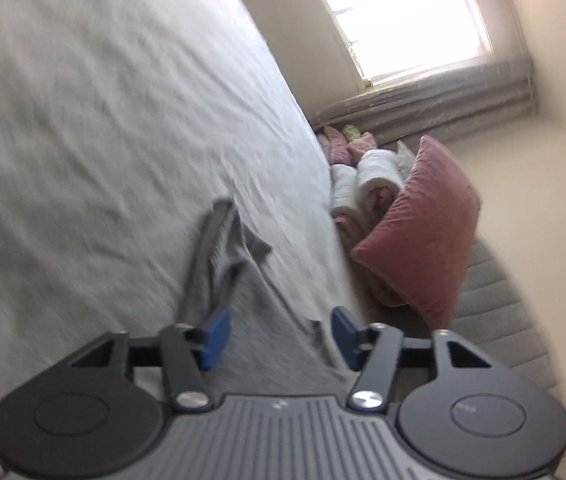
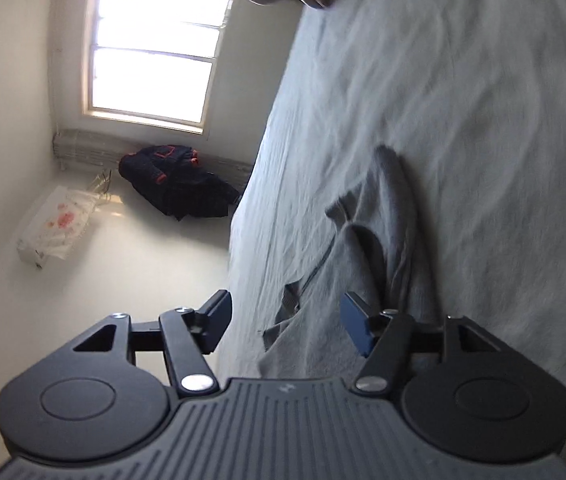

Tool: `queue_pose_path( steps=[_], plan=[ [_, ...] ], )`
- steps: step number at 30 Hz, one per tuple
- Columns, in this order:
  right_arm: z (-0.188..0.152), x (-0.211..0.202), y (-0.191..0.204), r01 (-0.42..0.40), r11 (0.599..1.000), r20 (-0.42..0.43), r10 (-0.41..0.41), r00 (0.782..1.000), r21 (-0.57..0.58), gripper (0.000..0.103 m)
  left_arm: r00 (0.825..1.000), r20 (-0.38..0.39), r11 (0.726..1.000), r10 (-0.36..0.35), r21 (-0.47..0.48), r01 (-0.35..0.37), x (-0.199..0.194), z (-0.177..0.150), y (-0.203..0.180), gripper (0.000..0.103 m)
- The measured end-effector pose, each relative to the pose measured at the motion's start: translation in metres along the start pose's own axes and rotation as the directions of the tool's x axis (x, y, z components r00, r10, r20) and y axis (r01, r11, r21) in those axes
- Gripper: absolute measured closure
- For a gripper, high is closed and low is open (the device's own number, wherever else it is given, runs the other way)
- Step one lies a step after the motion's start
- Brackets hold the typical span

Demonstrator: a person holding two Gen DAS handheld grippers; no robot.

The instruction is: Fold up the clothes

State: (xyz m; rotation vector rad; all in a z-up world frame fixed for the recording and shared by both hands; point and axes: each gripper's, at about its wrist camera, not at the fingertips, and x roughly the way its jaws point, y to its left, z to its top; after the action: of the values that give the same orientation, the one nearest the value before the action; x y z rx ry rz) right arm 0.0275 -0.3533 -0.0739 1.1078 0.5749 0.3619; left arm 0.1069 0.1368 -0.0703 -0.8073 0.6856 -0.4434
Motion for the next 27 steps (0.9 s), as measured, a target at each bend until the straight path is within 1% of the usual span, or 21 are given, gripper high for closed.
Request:
queue_pose_path(
  steps=[2,4,6,8,9,10,11,13,16,19,20,21,23,24,25,26,27],
  plan=[
    [-0.003,-0.001,0.013,0.052,0.990,0.015,-0.051,0.999,-0.133,0.038,0.999,0.008,0.996,0.039,0.076,-0.039,-0.001,0.006,-0.006,0.041],
    [-0.007,-0.001,0.026,0.105,0.959,0.036,-0.099,0.994,-0.262,0.038,0.997,0.019,0.985,0.077,0.151,-0.079,-0.003,0.011,-0.013,0.041],
    [-0.010,-0.002,0.039,0.157,0.909,0.064,-0.143,0.988,-0.386,0.038,0.993,0.033,0.967,0.114,0.225,-0.118,-0.004,0.017,-0.019,0.042],
    [-0.013,-0.002,0.052,0.207,0.840,0.097,-0.183,0.978,-0.501,0.038,0.988,0.067,0.939,0.137,0.309,-0.151,0.003,0.015,-0.024,0.043],
    [-0.015,0.001,0.056,0.219,0.807,0.102,-0.195,0.975,-0.548,0.038,0.985,0.085,0.925,0.148,0.342,-0.168,0.008,0.013,-0.025,0.043],
    [-0.016,0.010,0.057,0.212,0.782,0.090,-0.198,0.976,-0.586,0.038,0.982,0.102,0.911,0.158,0.367,-0.185,0.014,0.011,-0.024,0.043],
    [-0.017,0.018,0.055,0.203,0.763,0.076,-0.199,0.977,-0.613,0.038,0.981,0.107,0.906,0.160,0.379,-0.190,0.017,0.009,-0.022,0.043],
    [-0.020,0.032,0.050,0.190,0.737,0.056,-0.203,0.978,-0.648,0.038,0.983,0.102,0.904,0.155,0.385,-0.183,0.023,0.005,-0.018,0.043],
    [-0.018,0.048,0.040,0.206,0.718,0.071,-0.214,0.974,-0.665,0.038,0.984,0.094,0.898,0.149,0.403,-0.174,0.026,0.001,-0.013,0.043],
    [-0.008,0.061,0.034,0.222,0.718,0.086,-0.222,0.971,-0.659,0.038,0.985,0.084,0.883,0.154,0.436,-0.175,0.030,0.000,-0.014,0.043],
    [-0.006,0.063,0.031,0.223,0.717,0.083,-0.225,0.971,-0.661,0.038,0.985,0.081,0.874,0.155,0.452,-0.175,0.031,0.000,-0.015,0.045],
    [-0.005,0.064,0.028,0.221,0.716,0.078,-0.227,0.971,-0.662,0.038,0.985,0.079,0.867,0.152,0.468,-0.171,0.033,0.000,-0.016,0.051],
    [-0.004,0.065,0.023,0.213,0.716,0.066,-0.228,0.971,-0.665,0.038,0.987,0.079,0.857,0.138,0.490,-0.159,0.037,-0.001,-0.018,0.057],
    [-0.004,0.066,0.021,0.211,0.717,0.063,-0.228,0.972,-0.665,0.042,0.989,0.074,0.855,0.129,0.497,-0.149,0.038,-0.001,-0.019,0.060],
    [-0.003,0.067,0.020,0.209,0.718,0.058,-0.230,0.972,-0.664,0.050,0.990,0.065,0.854,0.122,0.502,-0.138,0.040,-0.001,-0.019,0.061],
    [-0.003,0.068,0.019,0.210,0.719,0.055,-0.233,0.971,-0.663,0.054,0.991,0.051,0.853,0.121,0.505,-0.130,0.043,-0.002,-0.019,0.065],
    [-0.004,0.068,0.018,0.213,0.718,0.054,-0.239,0.970,-0.663,0.060,0.991,0.036,0.854,0.130,0.504,-0.130,0.046,-0.002,-0.018,0.072]
  ],
)
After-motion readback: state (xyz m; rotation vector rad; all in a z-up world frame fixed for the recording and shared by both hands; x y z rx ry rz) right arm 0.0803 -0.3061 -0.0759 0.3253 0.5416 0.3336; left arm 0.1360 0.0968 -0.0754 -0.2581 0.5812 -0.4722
